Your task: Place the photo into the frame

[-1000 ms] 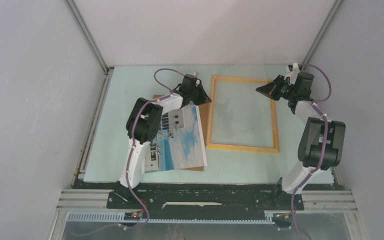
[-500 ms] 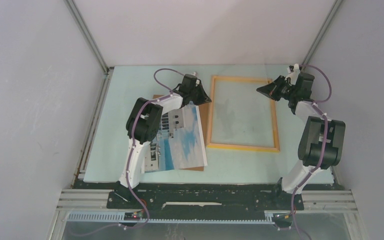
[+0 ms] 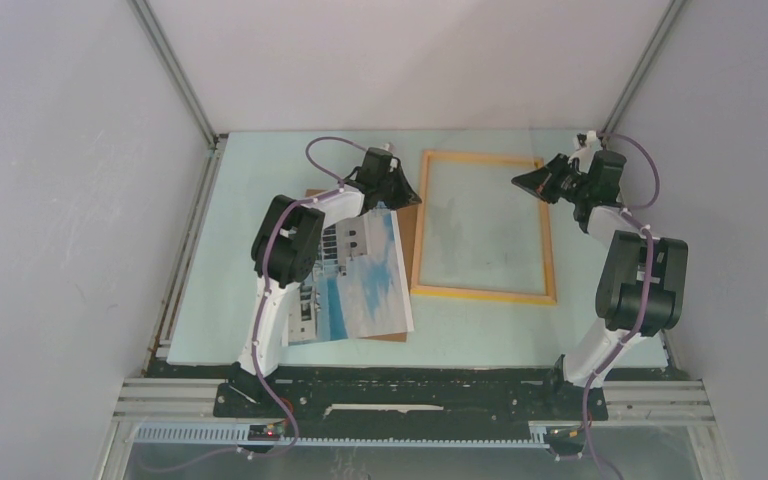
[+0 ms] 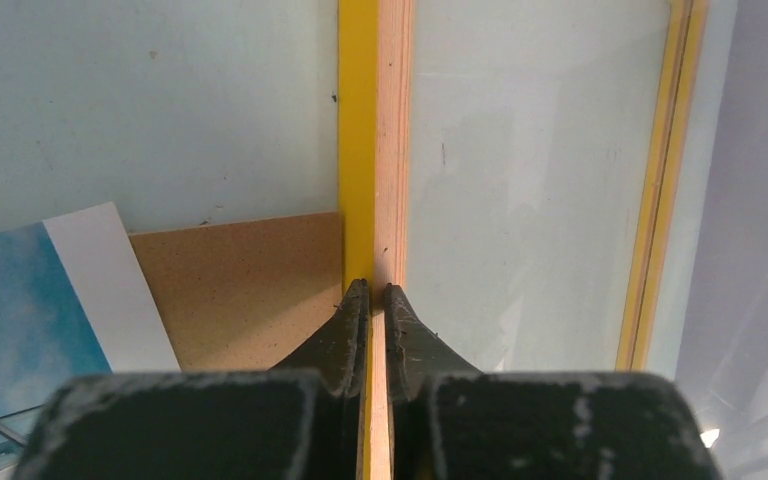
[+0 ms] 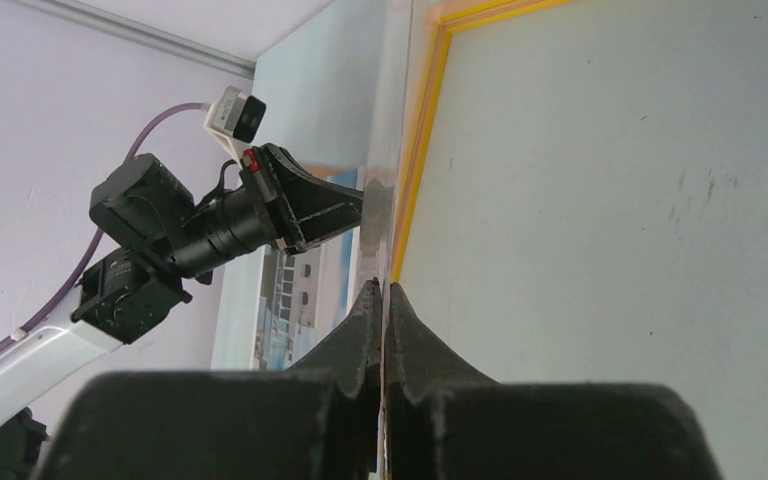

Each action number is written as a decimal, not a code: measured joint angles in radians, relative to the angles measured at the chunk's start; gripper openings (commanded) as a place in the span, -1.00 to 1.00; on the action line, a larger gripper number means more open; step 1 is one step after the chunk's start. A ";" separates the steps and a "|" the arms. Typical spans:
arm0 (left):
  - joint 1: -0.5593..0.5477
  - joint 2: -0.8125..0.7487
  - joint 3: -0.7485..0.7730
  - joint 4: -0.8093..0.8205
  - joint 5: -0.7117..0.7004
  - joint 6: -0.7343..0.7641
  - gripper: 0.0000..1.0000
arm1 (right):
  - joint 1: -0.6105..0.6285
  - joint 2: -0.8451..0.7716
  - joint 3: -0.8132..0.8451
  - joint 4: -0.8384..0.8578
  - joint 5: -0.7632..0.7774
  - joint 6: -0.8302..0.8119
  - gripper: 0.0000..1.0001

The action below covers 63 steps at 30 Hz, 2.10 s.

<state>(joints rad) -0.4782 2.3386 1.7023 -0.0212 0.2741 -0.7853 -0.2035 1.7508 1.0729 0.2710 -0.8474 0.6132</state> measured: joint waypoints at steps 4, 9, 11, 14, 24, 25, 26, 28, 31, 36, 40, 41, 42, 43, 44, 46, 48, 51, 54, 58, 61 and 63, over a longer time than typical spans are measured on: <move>0.000 0.000 0.000 0.000 0.000 0.000 -1.00 | -0.002 0.000 -0.005 0.014 -0.006 0.000 -1.00; 0.000 0.000 0.000 0.000 0.000 0.000 -1.00 | 0.006 0.000 -0.006 0.040 -0.013 -0.006 -1.00; 0.000 0.000 0.000 0.000 0.000 0.000 -1.00 | 0.016 0.000 -0.006 0.060 -0.018 -0.008 -1.00; 0.000 0.000 0.000 0.000 0.000 0.000 -1.00 | 0.025 0.000 -0.006 0.088 -0.028 -0.007 -1.00; 0.001 0.003 0.010 -0.011 0.001 0.000 -1.00 | 0.024 -0.026 -0.061 0.110 0.014 -0.006 -0.89; 0.001 0.003 0.010 -0.011 0.000 0.000 -1.00 | 0.024 -0.030 -0.065 0.104 0.023 -0.006 -0.87; 0.002 0.003 0.010 -0.011 0.000 0.000 -1.00 | 0.024 -0.035 -0.068 0.093 0.032 -0.006 -0.86; 0.003 0.003 0.010 -0.011 0.000 0.000 -1.00 | 0.024 -0.045 -0.072 0.075 0.047 -0.007 -0.85; 0.003 0.003 0.010 -0.011 0.001 0.000 -1.00 | 0.024 -0.064 -0.072 0.038 0.068 -0.010 -0.80; 0.003 0.003 0.010 -0.011 0.001 0.000 -1.00 | 0.022 -0.085 -0.072 -0.031 0.111 -0.017 -0.70; 0.003 0.003 0.010 -0.010 0.001 0.000 -1.00 | 0.018 -0.086 -0.072 -0.082 0.150 -0.032 -0.64; 0.003 0.003 0.010 -0.010 0.000 0.000 -1.00 | 0.017 -0.086 -0.073 -0.095 0.160 -0.036 -0.62; 0.003 0.003 0.010 -0.010 0.000 0.000 -1.00 | 0.017 -0.086 -0.073 -0.100 0.164 -0.037 -0.58; 0.003 0.004 0.010 -0.010 0.000 0.000 -1.00 | 0.016 -0.086 -0.074 -0.107 0.169 -0.040 -0.57; 0.003 0.004 0.010 -0.010 0.000 0.000 -1.00 | 0.016 -0.086 -0.076 -0.113 0.176 -0.044 -0.56; 0.003 0.004 0.010 -0.010 0.000 0.000 -1.00 | 0.016 -0.086 -0.077 -0.122 0.185 -0.049 -0.52; 0.003 0.004 0.010 -0.007 0.000 0.000 -1.00 | 0.020 -0.086 -0.079 -0.134 0.188 -0.052 -0.50; 0.003 0.005 0.010 -0.006 0.001 0.000 -1.00 | 0.023 -0.085 -0.081 -0.145 0.191 -0.061 -0.50; 0.003 0.005 0.010 -0.006 0.001 0.000 -1.00 | 0.023 -0.077 -0.081 -0.150 0.193 -0.069 -0.48; 0.003 0.005 0.010 -0.006 0.002 0.000 -1.00 | 0.023 -0.054 -0.081 -0.161 0.202 -0.082 -0.43; 0.003 0.005 0.010 -0.006 0.002 0.000 -1.00 | 0.023 -0.043 -0.081 -0.173 0.212 -0.090 -0.36; 0.003 0.005 0.010 -0.006 0.002 0.000 -1.00 | 0.024 -0.039 -0.081 -0.179 0.218 -0.093 -0.34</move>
<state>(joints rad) -0.4751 2.3436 1.7119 -0.0273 0.2756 -0.7856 -0.1795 1.7115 0.9920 0.0925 -0.6296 0.5205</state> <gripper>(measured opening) 0.066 0.311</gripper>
